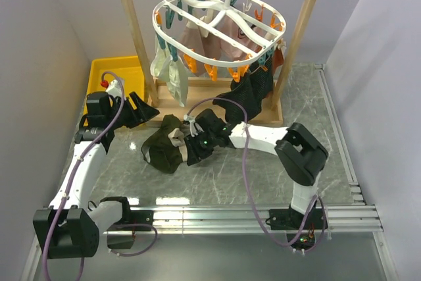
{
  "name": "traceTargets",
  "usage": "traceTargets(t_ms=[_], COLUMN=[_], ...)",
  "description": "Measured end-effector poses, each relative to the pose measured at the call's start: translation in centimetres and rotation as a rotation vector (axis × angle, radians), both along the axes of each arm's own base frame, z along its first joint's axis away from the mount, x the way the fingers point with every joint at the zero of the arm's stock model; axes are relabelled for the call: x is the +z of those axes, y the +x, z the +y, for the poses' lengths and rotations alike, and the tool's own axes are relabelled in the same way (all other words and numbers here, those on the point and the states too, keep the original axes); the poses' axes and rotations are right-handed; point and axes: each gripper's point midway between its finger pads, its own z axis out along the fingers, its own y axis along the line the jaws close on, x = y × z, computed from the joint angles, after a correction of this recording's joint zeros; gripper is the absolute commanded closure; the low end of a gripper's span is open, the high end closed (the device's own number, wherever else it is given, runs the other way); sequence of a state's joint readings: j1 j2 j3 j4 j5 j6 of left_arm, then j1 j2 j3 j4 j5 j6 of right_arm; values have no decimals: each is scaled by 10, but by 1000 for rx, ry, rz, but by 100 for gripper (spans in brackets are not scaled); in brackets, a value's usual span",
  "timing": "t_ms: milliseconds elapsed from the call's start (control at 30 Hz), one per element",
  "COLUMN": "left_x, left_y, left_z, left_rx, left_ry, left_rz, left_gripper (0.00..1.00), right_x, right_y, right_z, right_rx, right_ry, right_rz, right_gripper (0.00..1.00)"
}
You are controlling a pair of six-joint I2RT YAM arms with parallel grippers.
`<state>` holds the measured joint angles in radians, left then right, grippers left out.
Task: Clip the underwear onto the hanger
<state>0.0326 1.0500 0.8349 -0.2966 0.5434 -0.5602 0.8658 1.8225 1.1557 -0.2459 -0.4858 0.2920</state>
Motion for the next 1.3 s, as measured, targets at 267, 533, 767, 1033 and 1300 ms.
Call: traceTargets(t_ms=[267,533,767,1033,1300], left_x=[8,6,8,18,10], left_y=[-7,-13,-19,-23,-21], left_z=[-10,-13,-15,-20,-20], left_rx=[-119,-203,-246,-281,-312], left_ry=[22,75,93,80,100], left_rz=[-62,-107,-135,-175,-173], left_gripper=[28,27,27,27,27], right_x=[-15,-29,-29,-20,-28], right_y=[18,31,34,25,29], right_z=[18,29,25,3,17], right_rx=[-64,-102,-129,-154,-128], right_ry=[-19,-48,-72,-97,-86], right_rz=[35,57,49,23,50], right_gripper=[47,38,38,39,56])
